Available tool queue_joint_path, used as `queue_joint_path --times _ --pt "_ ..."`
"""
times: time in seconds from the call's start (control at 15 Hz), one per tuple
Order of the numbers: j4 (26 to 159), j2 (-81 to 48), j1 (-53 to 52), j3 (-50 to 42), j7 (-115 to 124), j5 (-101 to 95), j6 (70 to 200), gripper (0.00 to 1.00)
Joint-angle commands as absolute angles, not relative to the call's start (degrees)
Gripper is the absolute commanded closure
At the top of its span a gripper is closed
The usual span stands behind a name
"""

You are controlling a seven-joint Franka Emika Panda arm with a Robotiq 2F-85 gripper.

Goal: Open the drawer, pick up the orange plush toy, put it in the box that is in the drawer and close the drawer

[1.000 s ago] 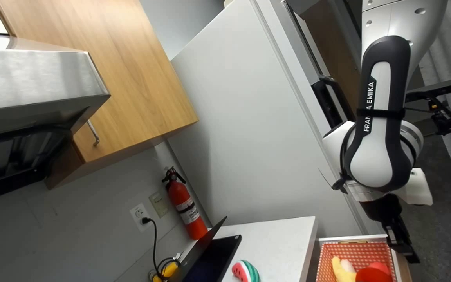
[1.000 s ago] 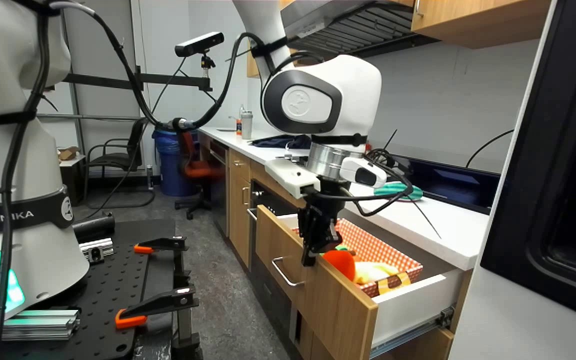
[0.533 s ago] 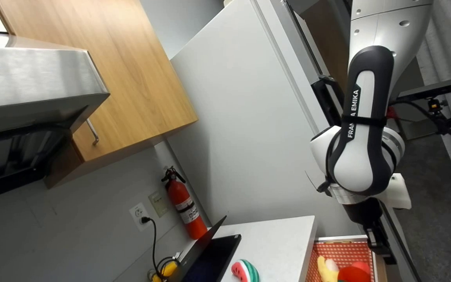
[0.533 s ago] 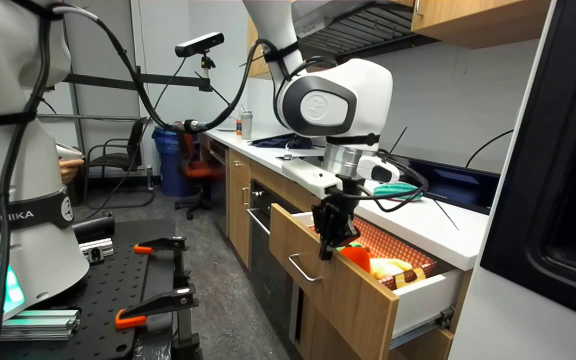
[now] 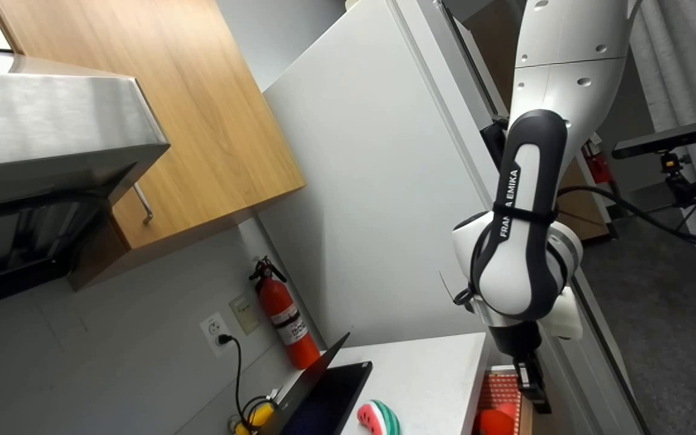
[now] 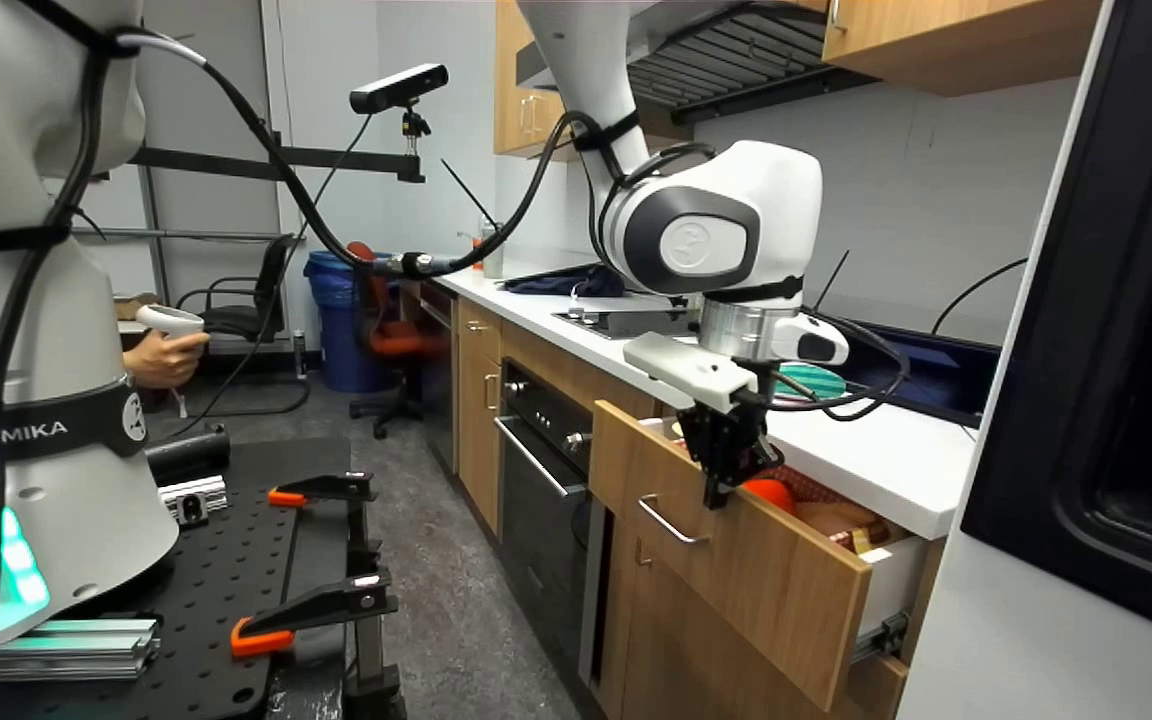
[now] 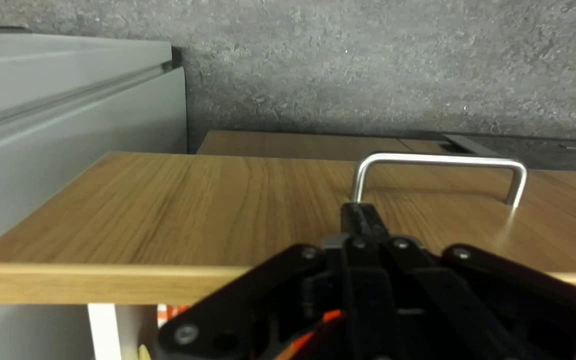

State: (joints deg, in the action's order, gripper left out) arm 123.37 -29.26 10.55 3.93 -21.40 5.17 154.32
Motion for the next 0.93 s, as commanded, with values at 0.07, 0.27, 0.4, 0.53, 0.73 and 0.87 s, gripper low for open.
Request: queue_joint_path --times 0.07,0.27,0.4,0.53,0.73,0.87 --pt "114.98 -36.87 13.51 7.85 -24.34 6.31 158.45 1.00" --pt "112.17 -39.13 13.74 8.30 -24.22 4.89 158.27 1.00" --pt "118.07 -34.17 15.02 8.58 -24.14 5.44 157.81 1.00" --pt "123.10 -30.50 15.43 8.35 -23.36 5.80 157.69 1.00" --pt "132.28 -23.42 15.40 7.70 -22.48 5.85 157.51 1.00" --pt "137.24 -18.49 15.85 7.77 -23.24 6.32 156.42 1.00"
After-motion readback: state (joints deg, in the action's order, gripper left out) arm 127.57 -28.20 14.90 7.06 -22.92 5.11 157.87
